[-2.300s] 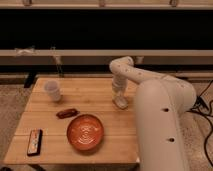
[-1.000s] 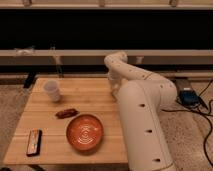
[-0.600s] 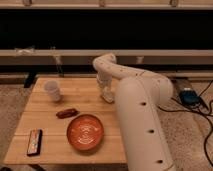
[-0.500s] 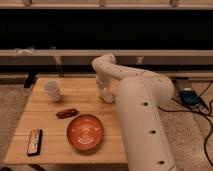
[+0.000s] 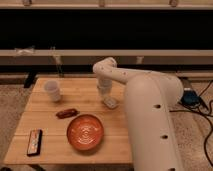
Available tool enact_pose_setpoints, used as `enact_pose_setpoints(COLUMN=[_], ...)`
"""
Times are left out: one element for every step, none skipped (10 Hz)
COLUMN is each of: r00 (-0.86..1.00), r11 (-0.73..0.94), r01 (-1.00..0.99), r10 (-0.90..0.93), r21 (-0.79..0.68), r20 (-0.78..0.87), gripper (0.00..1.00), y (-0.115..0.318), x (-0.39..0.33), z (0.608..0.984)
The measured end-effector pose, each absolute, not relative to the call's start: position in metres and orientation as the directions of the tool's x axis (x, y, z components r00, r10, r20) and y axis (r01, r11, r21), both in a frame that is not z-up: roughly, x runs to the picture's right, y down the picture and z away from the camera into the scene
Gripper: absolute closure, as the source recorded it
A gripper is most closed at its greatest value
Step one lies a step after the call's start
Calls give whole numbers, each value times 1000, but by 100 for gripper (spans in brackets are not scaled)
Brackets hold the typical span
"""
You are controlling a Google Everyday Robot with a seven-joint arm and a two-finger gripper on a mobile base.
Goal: Wipe the white sponge on the table
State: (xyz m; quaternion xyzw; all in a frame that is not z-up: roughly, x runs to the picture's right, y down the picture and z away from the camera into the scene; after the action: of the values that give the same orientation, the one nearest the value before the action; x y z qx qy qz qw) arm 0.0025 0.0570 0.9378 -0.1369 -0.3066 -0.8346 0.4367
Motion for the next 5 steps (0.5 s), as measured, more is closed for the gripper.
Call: enact_pose_setpoints(r00=[-554, -528, -502, -477, -459], r11=[-407, -386, -365, -350, -336], r01=[832, 849, 864, 878, 887], r10=[-655, -667, -687, -706, -720], r21=[377, 362, 347, 327, 317], r20=[515, 525, 526, 523, 521], gripper=[92, 82, 70, 60, 49], y=[55, 51, 42, 29, 19], x=[15, 26, 36, 48, 57], z=[940, 943, 943, 942, 941])
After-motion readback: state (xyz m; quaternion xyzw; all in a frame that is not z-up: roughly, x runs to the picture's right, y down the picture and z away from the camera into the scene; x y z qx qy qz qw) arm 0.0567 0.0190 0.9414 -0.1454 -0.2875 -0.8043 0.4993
